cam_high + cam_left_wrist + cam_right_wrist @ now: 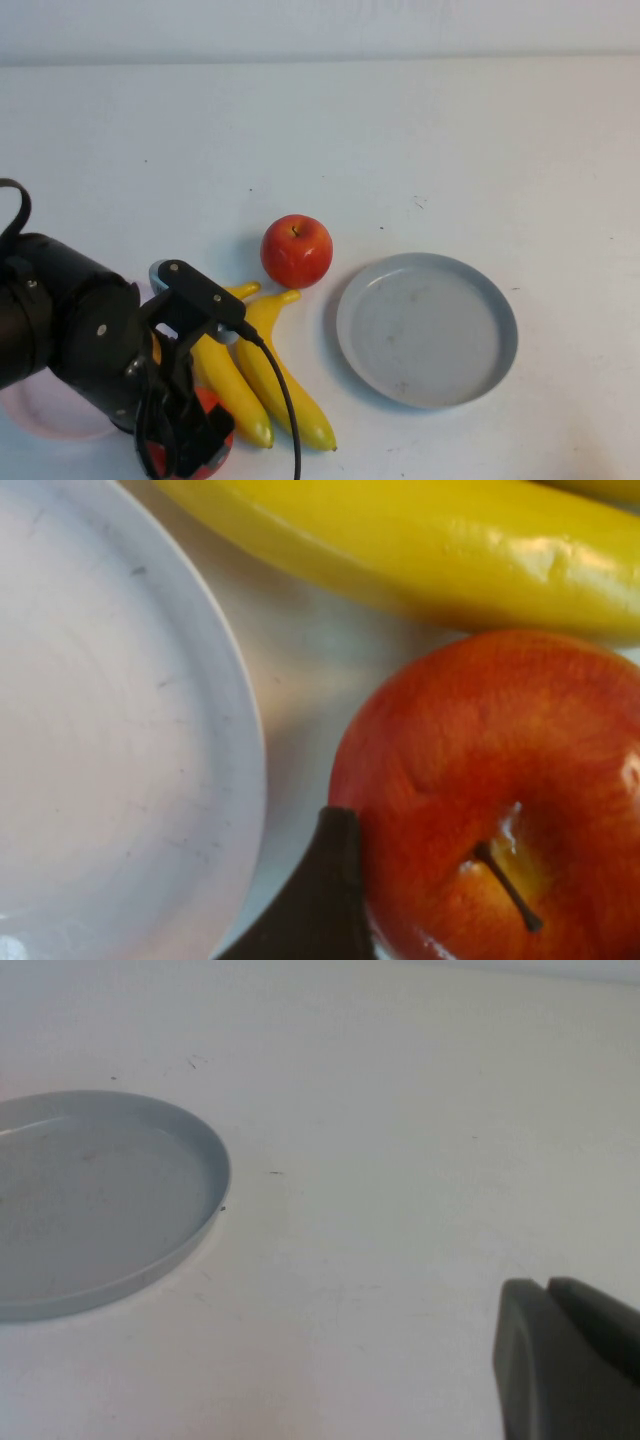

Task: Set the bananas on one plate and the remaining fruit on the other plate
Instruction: Put one type of fruit in the left plate

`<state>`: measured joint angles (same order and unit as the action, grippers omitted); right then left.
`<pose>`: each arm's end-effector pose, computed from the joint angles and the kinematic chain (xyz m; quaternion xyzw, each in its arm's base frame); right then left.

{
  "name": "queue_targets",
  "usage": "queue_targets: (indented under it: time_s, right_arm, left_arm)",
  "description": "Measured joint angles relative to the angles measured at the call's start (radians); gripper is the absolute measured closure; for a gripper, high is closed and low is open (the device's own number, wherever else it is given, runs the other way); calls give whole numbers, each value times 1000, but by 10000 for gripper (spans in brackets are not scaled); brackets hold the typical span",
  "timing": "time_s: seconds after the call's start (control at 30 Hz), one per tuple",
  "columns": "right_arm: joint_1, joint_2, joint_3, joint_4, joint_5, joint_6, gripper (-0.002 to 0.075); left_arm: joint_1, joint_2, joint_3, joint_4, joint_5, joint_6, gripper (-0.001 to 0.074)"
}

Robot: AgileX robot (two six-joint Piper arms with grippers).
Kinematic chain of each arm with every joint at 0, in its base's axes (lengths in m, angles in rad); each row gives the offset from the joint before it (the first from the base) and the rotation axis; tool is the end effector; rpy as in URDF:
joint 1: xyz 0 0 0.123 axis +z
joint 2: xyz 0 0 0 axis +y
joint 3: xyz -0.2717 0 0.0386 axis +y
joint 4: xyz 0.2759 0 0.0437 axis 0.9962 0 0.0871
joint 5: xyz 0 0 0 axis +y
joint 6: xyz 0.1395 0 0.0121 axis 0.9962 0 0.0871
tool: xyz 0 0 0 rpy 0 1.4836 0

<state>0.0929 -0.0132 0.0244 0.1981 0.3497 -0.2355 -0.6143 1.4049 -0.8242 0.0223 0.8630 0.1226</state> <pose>0.1374 0.0223 0.1616 -0.0768 0.7911 0.0401 0.6055 0.2282 -0.1580 0.1457 0.3640 0.9252 -0.0171 0.1060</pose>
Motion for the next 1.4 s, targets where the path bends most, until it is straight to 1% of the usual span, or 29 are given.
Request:
queue_targets:
  time_s: [0.27, 0.3, 0.43, 0.73, 0.93, 1.0, 1.13, 1.27, 1.33, 1.4]
  right_arm:
    - [0, 0, 0, 0, 0, 0, 741]
    - [0, 0, 0, 0, 0, 0, 741]
    - [0, 0, 0, 0, 0, 0, 741]
    - [0, 0, 0, 0, 0, 0, 741]
    - [0, 0, 0, 0, 0, 0, 741]
    - [0, 0, 0, 0, 0, 0, 741]
    - [0, 0, 0, 0, 0, 0, 742]
    - [0, 0, 0, 0, 0, 0, 741]
    - [0, 0, 0, 0, 0, 0, 741]
    - [0, 0, 0, 0, 0, 0, 741]
  left_arm:
    - [0, 2, 1, -2, 0, -19, 69]
    - [0, 3, 1, -2, 0, -23, 77]
    - [0, 3, 1, -2, 0, -34, 155]
    - [0, -14, -2, -6, 11, -47, 157]
    - [6, -107, -89, 1, 75, -51, 157]
    - [41, -115, -100, 13, 74, -53, 157]
    - [170, -104, -102, 37, 70, -83, 157]
    - [265, -66, -102, 54, 48, -92, 157]
    - [291, -39, -102, 59, 33, -93, 157]
    - [299, -19, -102, 60, 24, -93, 157]
